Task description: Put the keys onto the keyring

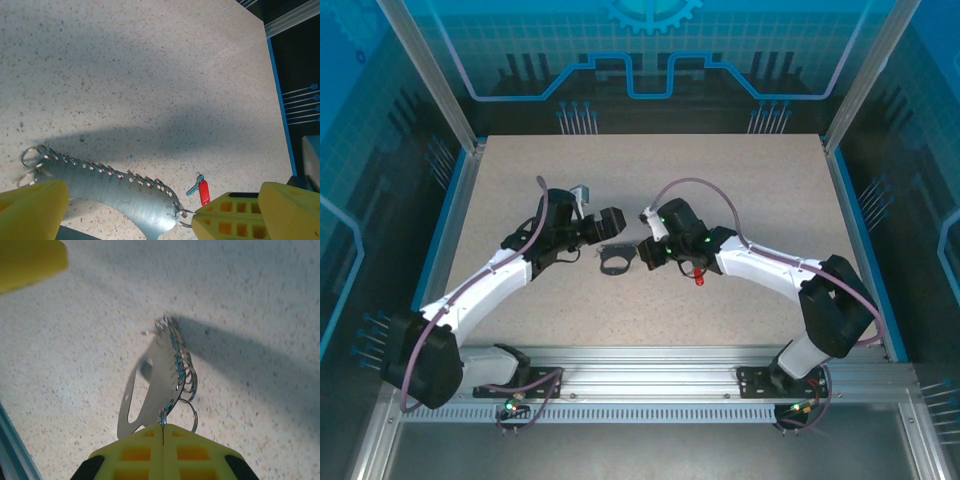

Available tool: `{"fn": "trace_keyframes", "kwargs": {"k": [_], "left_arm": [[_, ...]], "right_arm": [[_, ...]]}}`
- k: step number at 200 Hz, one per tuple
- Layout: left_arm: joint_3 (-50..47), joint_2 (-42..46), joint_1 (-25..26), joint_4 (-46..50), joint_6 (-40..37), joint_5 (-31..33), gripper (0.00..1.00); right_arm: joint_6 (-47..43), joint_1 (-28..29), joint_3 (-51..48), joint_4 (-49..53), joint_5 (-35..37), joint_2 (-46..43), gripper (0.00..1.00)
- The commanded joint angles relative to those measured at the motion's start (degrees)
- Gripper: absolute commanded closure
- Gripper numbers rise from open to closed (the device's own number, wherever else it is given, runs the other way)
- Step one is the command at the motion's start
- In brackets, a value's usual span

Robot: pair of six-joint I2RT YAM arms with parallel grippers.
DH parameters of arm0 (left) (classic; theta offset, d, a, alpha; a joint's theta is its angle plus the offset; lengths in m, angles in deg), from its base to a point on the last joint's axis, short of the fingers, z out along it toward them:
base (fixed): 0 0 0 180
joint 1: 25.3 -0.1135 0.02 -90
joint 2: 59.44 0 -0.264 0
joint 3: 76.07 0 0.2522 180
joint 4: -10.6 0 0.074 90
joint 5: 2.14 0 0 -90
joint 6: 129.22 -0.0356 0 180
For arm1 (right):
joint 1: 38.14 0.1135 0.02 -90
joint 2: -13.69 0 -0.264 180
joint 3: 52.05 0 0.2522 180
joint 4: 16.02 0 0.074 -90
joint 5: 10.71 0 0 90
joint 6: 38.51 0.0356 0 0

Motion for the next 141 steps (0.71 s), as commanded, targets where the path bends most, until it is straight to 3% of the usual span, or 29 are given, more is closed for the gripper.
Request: {"fn": "trace_keyframes", "kwargs": {"k": [1, 41, 102, 141], "left_arm": [[2.49, 0.72, -0.46, 1.76, -5.22, -2.63, 0.01], [3.88, 1.64, -1.71, -0.69, -7.22, -9.23, 0.02], [1.81, 4.91, -6.07, -10.27, -4.34, -21.19, 0.12], [-0.44, 6.76, -6.18, -16.79, -2.85, -26.50, 0.22]], "right_arm": [[-2.48, 0.42, 4.97, 2.44, -0.20, -1.11, 1.00], [-4.99, -2.07, 8.54, 0.93, -7.57, -2.34, 1.00], [-2.25, -9.56, 6.94, -7.89, -23.07, -5.44, 1.00], [-0.66, -11.21, 8.41, -10.78, -28.38, -4.68, 1.00]]}}
